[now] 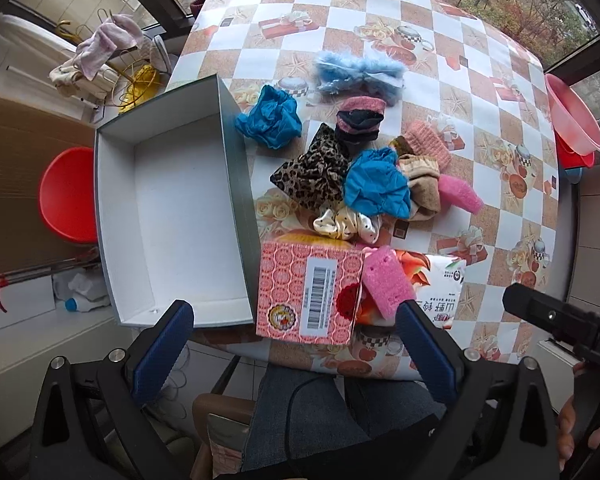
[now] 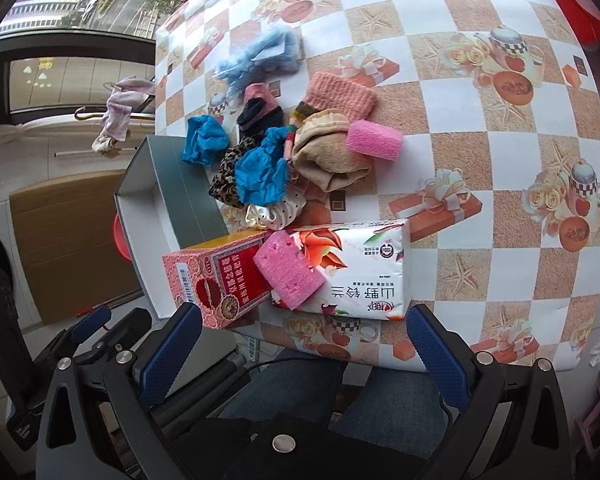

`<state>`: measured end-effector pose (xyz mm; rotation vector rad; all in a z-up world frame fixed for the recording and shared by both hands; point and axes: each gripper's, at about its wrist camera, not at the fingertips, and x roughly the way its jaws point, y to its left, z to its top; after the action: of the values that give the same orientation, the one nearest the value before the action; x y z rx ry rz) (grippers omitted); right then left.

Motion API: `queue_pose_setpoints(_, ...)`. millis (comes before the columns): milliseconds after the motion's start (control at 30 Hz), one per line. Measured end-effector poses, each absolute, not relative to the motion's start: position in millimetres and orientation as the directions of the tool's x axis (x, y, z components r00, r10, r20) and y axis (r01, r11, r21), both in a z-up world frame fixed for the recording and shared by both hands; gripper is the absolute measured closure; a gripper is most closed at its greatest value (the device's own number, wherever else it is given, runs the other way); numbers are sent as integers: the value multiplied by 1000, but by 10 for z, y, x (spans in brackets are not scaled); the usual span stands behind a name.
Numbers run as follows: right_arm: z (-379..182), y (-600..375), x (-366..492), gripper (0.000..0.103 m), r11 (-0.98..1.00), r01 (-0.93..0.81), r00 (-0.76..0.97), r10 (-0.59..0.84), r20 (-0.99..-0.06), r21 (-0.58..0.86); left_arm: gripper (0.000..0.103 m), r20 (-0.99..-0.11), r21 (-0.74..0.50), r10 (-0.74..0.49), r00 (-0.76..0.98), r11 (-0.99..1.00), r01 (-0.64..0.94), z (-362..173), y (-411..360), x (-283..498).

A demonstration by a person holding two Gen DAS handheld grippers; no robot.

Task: Organize soft objects
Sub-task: 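Reach the left tool to the light-blue fluffy cloth while the right tool reaches the pink sponge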

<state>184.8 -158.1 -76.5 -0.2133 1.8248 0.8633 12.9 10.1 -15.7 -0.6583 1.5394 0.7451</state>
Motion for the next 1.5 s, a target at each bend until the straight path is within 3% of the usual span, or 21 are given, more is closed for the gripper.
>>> queue_pose_setpoints(400,-1223,-1687,2128,0,866,-342,-377,228,-898,364,1,-991,91,1,-135,740,-666,-796,863,824)
queue_pose_setpoints(1000,-1763,-1353,2667,0,924,-218,-265,254,-930,315,1,-998,65,41,-51,737,-673,-1507,1533,1767)
queue_pose_setpoints(1167,-2159,-1139,2664,0,922,-326,-302,109,-947,210,1,-998,57,28,-53,728,-683,-1563,1579,1758)
queue_pose_setpoints(1367,-2198,-1605,2764,0,919,-386,-127,-134,-983,-76,1,-999,52,32,-43,731,-681,-1573,1615,1740)
queue_pose_setpoints(1500,-2112,-1965,2925,0,959,-269,-165,44,-985,88,1,-999,46,31,-34,731,-681,-1589,1627,1742)
